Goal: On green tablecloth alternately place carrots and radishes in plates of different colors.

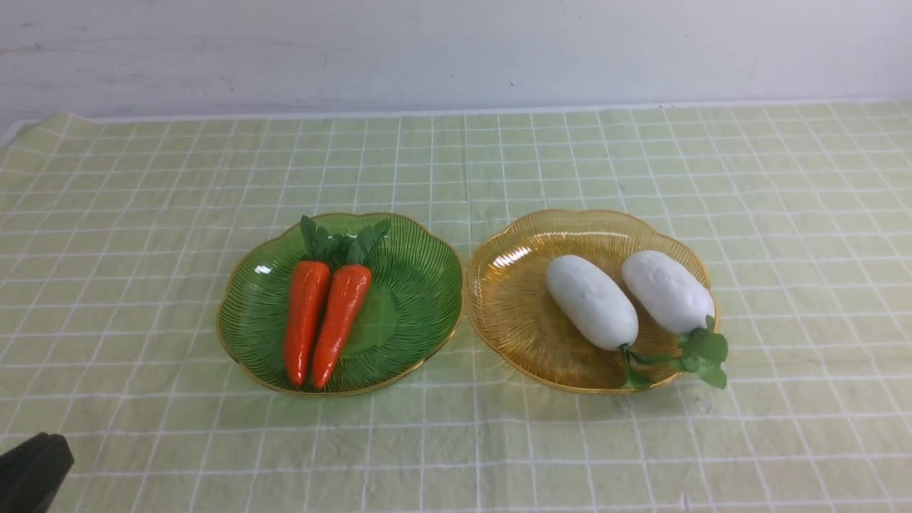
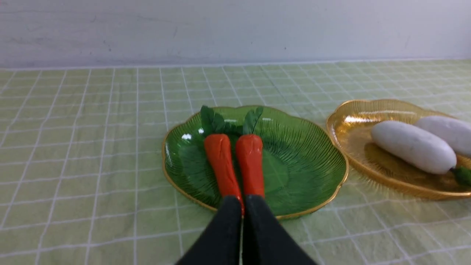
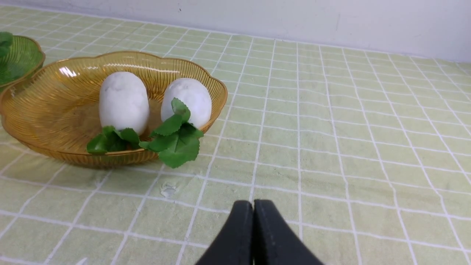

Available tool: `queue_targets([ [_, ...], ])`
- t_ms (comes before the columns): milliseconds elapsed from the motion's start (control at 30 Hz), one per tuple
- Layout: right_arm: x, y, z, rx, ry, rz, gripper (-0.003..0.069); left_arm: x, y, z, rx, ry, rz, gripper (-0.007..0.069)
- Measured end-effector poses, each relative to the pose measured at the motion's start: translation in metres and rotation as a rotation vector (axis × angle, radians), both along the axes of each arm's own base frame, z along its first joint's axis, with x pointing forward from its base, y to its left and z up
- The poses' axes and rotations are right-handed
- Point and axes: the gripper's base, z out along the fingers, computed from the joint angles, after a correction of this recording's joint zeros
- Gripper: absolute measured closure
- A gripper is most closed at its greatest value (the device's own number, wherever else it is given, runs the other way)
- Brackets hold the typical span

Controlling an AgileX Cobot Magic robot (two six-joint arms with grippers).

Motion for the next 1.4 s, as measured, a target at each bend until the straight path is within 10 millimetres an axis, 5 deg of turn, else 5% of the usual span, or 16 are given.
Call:
queue_targets([
  [133, 0.000, 0.000, 0.000, 0.000, 0.000, 0.000, 0.0674, 0.001, 0.003, -0.047, 0.065, 0.070, 0.018, 0.0632],
  [300, 0.000, 0.000, 0.000, 0.000, 0.000, 0.000, 0.0674, -0.002, 0.006, -0.073, 0.132, 0.074, 0.033, 0.0632],
  [1400, 0.000, 0.000, 0.000, 0.003, 0.001, 0.000, 0.0674, -0.002, 0.009, -0.074, 0.088, 0.081, 0.080, 0.0632],
])
